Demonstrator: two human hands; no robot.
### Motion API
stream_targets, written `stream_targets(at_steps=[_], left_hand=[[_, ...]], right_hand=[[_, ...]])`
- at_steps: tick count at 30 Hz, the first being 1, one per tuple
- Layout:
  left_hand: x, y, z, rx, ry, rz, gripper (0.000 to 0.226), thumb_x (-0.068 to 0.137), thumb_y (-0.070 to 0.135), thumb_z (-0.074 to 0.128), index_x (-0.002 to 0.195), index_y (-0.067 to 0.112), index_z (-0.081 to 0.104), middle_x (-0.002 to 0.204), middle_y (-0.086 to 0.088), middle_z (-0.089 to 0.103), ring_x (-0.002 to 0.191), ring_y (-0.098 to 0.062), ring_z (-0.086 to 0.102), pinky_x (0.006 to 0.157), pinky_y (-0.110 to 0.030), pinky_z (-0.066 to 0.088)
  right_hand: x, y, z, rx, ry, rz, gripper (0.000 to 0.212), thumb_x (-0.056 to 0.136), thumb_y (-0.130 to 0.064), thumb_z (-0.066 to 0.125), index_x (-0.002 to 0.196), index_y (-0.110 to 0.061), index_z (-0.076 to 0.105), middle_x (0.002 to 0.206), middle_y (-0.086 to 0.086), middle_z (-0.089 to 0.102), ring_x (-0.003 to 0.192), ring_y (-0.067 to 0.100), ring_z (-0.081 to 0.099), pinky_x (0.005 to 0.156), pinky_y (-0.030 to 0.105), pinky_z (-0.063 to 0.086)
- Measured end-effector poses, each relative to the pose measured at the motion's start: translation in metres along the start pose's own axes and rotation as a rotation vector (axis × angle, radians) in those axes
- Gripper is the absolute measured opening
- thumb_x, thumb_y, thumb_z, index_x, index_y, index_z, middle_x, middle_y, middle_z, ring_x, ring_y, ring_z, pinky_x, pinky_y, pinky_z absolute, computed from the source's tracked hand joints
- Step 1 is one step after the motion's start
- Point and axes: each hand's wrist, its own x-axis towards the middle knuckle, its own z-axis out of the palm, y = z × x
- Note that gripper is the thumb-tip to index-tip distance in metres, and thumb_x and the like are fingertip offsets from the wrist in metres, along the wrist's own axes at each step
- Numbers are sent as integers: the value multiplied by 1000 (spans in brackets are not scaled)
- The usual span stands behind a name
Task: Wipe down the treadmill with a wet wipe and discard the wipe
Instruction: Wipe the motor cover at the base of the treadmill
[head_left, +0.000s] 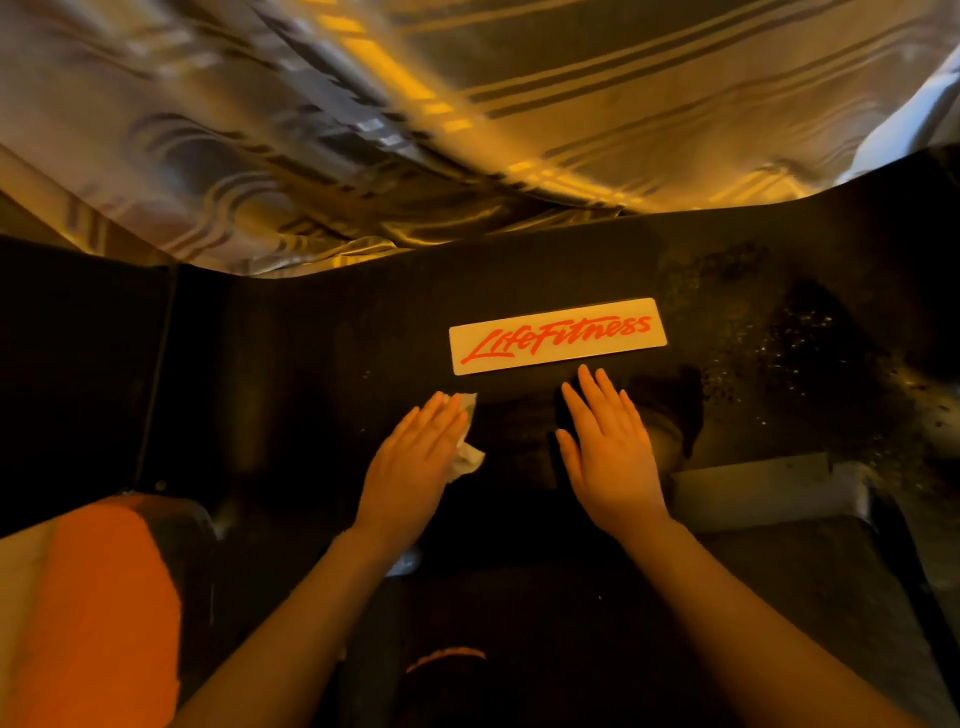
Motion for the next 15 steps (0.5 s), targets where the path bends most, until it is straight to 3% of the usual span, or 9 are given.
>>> stream_targets(at_steps=[4, 7, 11, 15], left_hand=[[-18, -49, -3, -101, 100, -389, 76, 86, -2, 64, 152, 7, 28, 156, -12, 31, 146, -25, 21, 118, -41, 22], [8, -66, -9, -159, 108, -495, 75, 93, 0, 55, 156, 8, 13, 162, -11, 18, 150, -23, 10, 123, -41, 15], [29, -45, -13, -257, 89, -441, 65, 102, 32, 33, 157, 13, 3, 163, -2, 2, 151, -17, -1, 123, -36, 5], [0, -20, 3, -36, 21, -177, 65, 102, 41, 23, 155, 9, 5, 163, -7, 3, 150, -21, 3, 120, -36, 8]], right_hand=[[7, -8, 5, -8, -78, -14, 56, 105, -44, 30, 154, -16, 26, 163, 4, 10, 148, 16, -5, 119, 34, -2], [5, -7, 9, -35, -76, -29, 67, 98, -51, 16, 153, -14, 28, 162, 6, 14, 149, 20, 1, 119, 37, 3], [4, -6, 10, -58, -78, -31, 68, 98, -52, 17, 153, -13, 29, 162, 7, 17, 150, 22, 4, 119, 38, 5], [4, -7, 10, -76, -67, -33, 68, 98, -51, 20, 152, -11, 32, 161, 10, 20, 149, 23, 7, 119, 40, 9]])
